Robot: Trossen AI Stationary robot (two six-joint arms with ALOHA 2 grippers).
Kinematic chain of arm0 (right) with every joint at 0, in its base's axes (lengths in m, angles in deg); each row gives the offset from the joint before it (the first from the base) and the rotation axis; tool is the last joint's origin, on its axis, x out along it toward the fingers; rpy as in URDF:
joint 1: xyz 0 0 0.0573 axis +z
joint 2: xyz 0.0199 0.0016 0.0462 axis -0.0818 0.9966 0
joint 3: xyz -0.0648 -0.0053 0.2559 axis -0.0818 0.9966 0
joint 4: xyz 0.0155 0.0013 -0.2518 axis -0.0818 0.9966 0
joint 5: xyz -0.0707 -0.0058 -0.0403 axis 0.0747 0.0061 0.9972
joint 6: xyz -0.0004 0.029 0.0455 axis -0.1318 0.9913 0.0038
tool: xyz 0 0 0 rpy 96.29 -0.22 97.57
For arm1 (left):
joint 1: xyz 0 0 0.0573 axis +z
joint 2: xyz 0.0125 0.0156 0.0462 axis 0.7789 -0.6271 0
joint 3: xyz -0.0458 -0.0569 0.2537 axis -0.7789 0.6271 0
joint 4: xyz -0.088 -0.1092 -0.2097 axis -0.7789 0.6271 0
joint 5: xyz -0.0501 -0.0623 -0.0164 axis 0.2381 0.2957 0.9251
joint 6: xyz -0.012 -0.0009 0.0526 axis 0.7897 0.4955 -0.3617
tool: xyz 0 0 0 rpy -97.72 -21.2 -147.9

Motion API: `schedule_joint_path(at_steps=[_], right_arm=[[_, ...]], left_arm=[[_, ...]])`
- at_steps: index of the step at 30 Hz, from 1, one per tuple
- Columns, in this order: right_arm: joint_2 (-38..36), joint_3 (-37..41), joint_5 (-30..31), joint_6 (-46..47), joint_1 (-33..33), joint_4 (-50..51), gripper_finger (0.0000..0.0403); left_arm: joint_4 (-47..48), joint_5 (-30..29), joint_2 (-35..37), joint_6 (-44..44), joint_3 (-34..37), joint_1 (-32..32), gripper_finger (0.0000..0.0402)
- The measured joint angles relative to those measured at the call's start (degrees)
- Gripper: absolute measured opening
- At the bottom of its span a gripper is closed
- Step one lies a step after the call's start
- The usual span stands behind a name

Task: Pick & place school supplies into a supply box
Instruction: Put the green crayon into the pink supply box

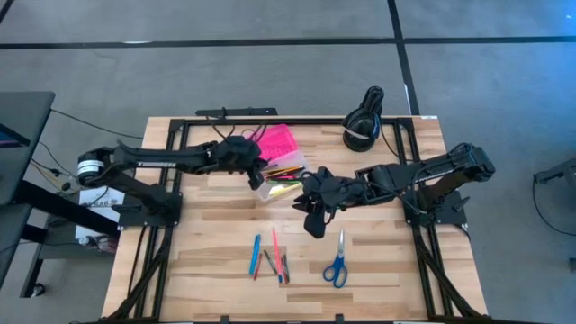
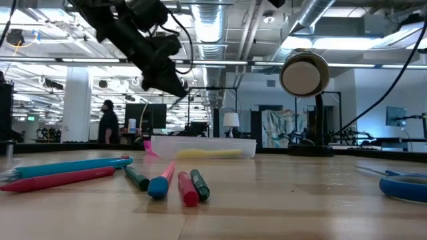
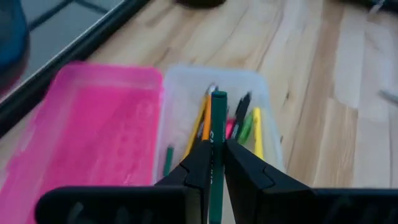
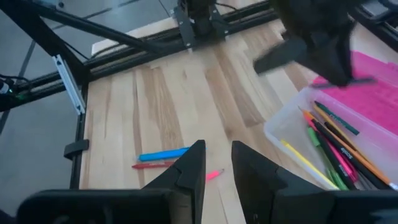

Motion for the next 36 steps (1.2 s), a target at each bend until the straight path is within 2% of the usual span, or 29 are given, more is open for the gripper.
schedule_joint_path(at_steps=[4,9,20,23,29,36], right_arm=[[0.00,0.00,-0.02,-0.02,-0.06,-0.84,0.0071],[0.00,0.00,-0.02,-0.02,-0.03,-0.52,0.0071],[0.75,0.00,-0.04,1.25,-0.03,0.95,0.0071],[1.28,0.09,-0.08,1.43,-0.03,1.28,0.0071],[4.20,0.05,-0.28,4.58,-0.03,2.48,0.0071],[6.70,0.10,-0.48,17.31,-0.03,13.15,0.0071]], left_arm=[[-0.53,2.96,-3.79,-0.01,0.12,0.63,0.0032],[-1.14,2.91,-6.56,-0.66,0.07,0.68,0.0032],[-0.87,4.53,-6.62,-2.69,0.08,2.69,0.0034],[-0.85,4.91,-6.62,-3.01,0.08,2.69,0.0053],[-0.60,5.03,-6.62,-1.98,0.08,2.71,0.0117],[-0.27,12.21,-5.62,-0.61,0.08,2.66,0.0152]])
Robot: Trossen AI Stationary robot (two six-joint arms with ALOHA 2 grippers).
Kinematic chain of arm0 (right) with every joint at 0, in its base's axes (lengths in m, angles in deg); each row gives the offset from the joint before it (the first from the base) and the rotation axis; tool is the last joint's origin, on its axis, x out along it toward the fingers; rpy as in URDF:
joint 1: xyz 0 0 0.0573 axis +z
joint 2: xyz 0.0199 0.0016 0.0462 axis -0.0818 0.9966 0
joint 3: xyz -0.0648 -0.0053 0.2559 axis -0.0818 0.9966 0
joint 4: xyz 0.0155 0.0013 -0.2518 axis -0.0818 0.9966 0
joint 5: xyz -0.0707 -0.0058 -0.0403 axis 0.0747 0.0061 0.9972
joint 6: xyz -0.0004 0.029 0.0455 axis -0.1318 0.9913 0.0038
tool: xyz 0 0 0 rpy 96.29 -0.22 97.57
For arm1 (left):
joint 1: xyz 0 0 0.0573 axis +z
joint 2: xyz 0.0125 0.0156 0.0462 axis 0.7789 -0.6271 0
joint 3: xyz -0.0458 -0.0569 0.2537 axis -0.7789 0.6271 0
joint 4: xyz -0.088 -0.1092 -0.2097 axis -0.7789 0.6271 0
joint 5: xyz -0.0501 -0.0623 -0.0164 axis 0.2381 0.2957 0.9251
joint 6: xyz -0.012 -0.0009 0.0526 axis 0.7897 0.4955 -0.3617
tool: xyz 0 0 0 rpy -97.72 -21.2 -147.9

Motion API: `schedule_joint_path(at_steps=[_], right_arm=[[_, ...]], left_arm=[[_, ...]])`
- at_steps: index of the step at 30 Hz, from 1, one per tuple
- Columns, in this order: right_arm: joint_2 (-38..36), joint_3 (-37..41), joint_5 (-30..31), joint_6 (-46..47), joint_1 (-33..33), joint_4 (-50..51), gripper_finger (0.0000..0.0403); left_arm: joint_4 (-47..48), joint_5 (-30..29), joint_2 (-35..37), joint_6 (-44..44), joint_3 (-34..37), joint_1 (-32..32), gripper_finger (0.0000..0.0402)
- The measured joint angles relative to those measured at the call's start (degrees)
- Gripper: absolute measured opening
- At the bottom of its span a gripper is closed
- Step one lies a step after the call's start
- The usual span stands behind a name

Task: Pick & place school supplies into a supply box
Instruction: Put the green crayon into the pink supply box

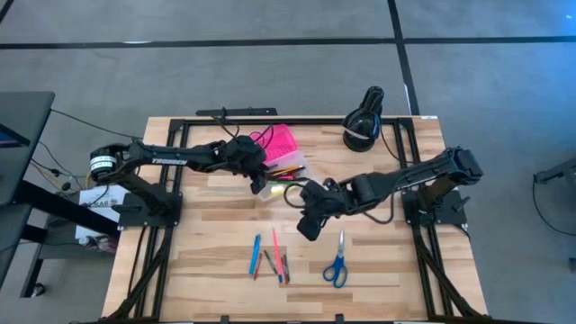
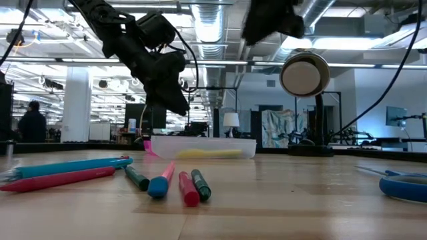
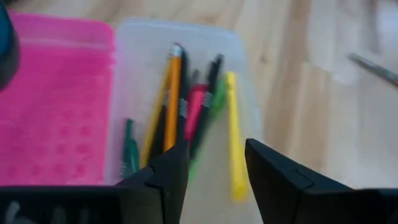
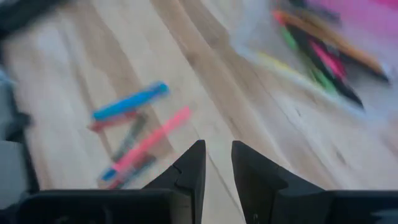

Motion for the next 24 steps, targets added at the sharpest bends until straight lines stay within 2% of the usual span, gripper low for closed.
schedule_joint_path(at_steps=[7,13,19,24], right_arm=[[0.08,-0.05,-1.07,5.32,1.28,0.20,0.0071],[0.08,-0.05,-0.88,7.25,2.54,-2.78,0.0071],[3.70,0.18,-1.36,8.37,4.10,-12.01,0.0071],[10.38,0.03,-6.62,13.05,4.81,-23.37,0.0071]], left_arm=[[5.23,10.53,4.25,0.59,0.00,-1.39,0.0153],[13.07,10.00,9.29,-2.67,0.00,-4.92,0.0153],[16.79,6.98,12.86,-4.58,0.00,-7.21,0.0153],[18.37,7.02,14.26,-3.56,-0.07,-8.44,0.0153]])
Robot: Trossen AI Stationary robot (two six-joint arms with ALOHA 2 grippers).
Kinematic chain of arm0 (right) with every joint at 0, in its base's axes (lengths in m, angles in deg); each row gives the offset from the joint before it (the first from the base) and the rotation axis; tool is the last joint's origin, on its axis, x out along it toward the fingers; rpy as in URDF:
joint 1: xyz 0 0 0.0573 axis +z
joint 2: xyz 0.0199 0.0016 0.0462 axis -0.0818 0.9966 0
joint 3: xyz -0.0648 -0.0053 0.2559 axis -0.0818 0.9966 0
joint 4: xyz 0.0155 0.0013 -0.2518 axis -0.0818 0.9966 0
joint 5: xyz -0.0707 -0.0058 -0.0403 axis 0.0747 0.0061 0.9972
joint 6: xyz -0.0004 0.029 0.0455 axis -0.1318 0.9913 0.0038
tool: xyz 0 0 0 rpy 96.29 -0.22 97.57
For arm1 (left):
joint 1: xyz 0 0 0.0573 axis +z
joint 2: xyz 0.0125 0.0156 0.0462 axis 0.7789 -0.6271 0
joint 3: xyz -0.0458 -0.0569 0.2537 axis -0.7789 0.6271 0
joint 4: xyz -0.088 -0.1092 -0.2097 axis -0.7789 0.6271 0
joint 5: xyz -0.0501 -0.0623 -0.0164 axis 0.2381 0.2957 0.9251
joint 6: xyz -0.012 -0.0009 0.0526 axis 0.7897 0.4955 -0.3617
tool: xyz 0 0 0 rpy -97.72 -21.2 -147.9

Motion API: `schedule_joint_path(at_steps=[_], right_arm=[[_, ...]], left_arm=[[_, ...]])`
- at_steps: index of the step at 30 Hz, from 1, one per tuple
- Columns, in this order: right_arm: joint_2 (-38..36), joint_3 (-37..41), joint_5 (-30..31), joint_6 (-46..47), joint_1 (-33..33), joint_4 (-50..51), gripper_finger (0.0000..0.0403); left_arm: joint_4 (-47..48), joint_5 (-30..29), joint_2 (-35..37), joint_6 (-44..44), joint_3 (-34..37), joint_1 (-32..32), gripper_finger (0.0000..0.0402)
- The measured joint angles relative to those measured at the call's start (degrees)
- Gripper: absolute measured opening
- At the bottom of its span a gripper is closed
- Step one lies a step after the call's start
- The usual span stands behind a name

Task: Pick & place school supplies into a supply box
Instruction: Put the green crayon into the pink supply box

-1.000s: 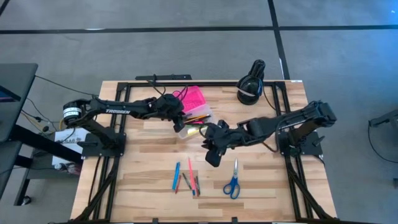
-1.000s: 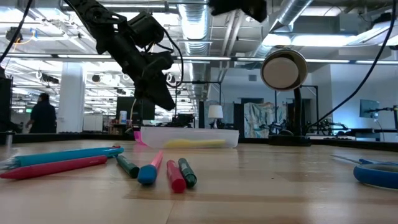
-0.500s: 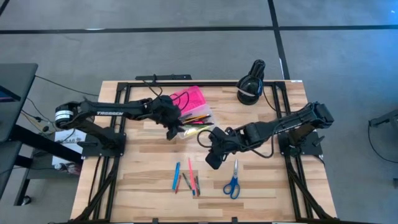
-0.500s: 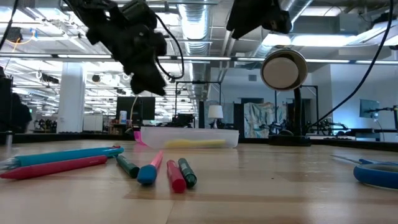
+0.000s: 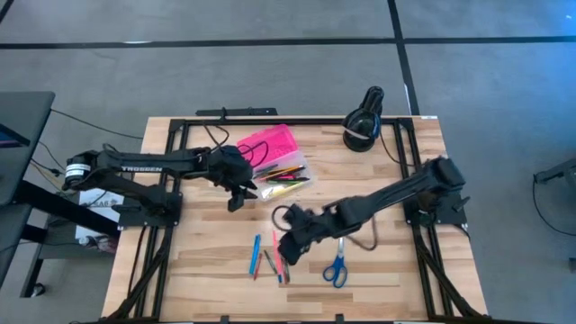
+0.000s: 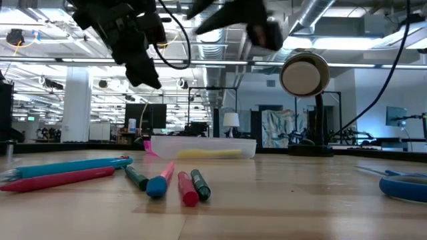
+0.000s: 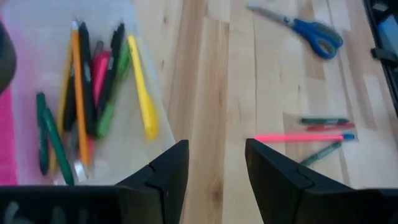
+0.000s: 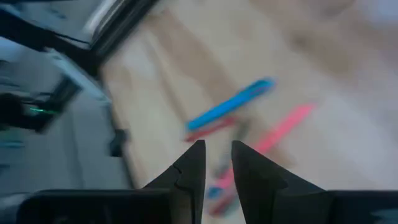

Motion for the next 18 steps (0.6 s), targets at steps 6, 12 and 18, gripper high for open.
schedule_joint_path(at_steps=[6,12,18], right_arm=[[6.62,-0.03,-7.82,9.31,0.12,-4.20,0.0071],[5.97,-0.09,-2.52,12.42,1.80,2.37,0.0071],[5.47,-0.06,-0.39,17.27,3.39,7.12,0.0071]], left_arm=[[5.92,0.50,2.33,4.96,0.09,-3.76,0.0153],[7.63,-7.20,5.92,16.70,0.11,-11.98,0.0153],[8.29,-17.47,8.97,29.13,0.09,-22.25,0.0153]])
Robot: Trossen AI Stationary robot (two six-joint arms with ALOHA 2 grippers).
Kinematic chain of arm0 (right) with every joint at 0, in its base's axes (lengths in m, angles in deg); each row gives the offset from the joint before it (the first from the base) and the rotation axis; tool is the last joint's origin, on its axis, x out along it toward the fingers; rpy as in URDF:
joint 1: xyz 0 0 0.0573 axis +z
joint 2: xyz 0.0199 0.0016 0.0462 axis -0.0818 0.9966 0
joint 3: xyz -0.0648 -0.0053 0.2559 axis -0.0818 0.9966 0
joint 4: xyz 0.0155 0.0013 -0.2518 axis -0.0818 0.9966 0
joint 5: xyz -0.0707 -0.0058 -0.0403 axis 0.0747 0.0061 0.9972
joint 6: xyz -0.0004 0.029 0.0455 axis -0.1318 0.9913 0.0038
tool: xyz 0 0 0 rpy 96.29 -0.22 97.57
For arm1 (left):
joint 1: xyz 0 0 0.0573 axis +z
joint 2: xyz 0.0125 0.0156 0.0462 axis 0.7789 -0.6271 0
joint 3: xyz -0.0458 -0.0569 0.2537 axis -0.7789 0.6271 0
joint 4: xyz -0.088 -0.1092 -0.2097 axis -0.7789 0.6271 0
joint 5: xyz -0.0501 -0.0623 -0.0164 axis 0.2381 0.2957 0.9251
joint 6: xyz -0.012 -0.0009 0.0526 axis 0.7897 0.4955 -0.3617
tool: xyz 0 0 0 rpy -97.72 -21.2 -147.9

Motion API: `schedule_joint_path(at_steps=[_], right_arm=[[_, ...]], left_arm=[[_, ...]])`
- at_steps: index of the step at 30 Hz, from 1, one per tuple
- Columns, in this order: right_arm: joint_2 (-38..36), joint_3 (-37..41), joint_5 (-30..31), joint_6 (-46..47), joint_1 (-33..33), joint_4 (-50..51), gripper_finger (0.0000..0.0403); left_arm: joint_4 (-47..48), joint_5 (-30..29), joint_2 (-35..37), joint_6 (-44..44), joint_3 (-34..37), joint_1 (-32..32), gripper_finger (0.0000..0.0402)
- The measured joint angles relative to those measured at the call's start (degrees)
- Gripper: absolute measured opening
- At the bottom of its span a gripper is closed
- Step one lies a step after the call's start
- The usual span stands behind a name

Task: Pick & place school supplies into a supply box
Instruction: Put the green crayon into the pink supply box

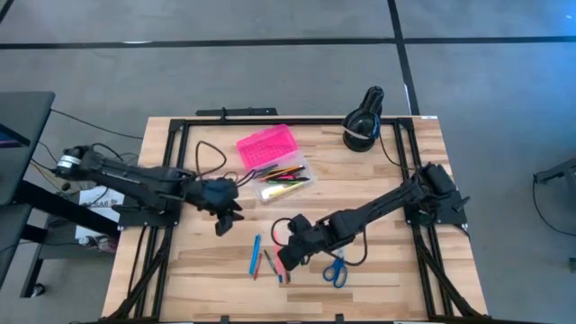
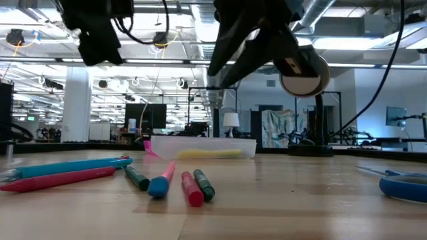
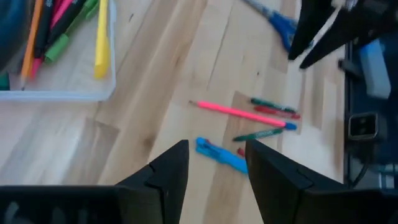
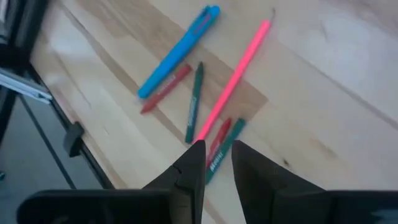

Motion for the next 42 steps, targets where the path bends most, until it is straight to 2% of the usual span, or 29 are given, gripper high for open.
schedule_joint_path(at_steps=[6,11,23,29,35,38,42], right_arm=[[1.04,0.04,0.25,0.42,2.16,-1.11,0.0071],[1.04,0.04,2.65,1.03,2.85,-1.31,0.0071],[1.05,0.04,2.92,-0.95,2.49,-4.66,0.0072],[4.21,0.01,2.67,-0.71,3.10,-7.24,0.0072],[7.58,0.09,-0.50,-0.26,3.06,-11.07,0.0072],[8.04,-0.69,-0.50,0.26,3.08,-12.16,0.0083],[8.67,-0.37,-0.70,1.70,3.06,-10.62,0.0121]], left_arm=[[-0.10,-8.87,0.25,9.39,0.00,-9.28,0.0153],[0.20,-13.99,-0.08,12.19,0.00,-14.21,0.0153],[1.52,-17.04,-0.08,13.05,0.00,-20.23,0.0153],[2.55,-20.18,-0.10,13.78,0.00,-23.03,0.0153],[3.68,-21.02,-0.06,14.47,0.00,-24.13,0.0153],[3.88,-21.23,-0.10,14.83,0.00,-24.54,0.0153],[3.92,-21.36,-0.08,14.85,0.00,-24.55,0.0153]])
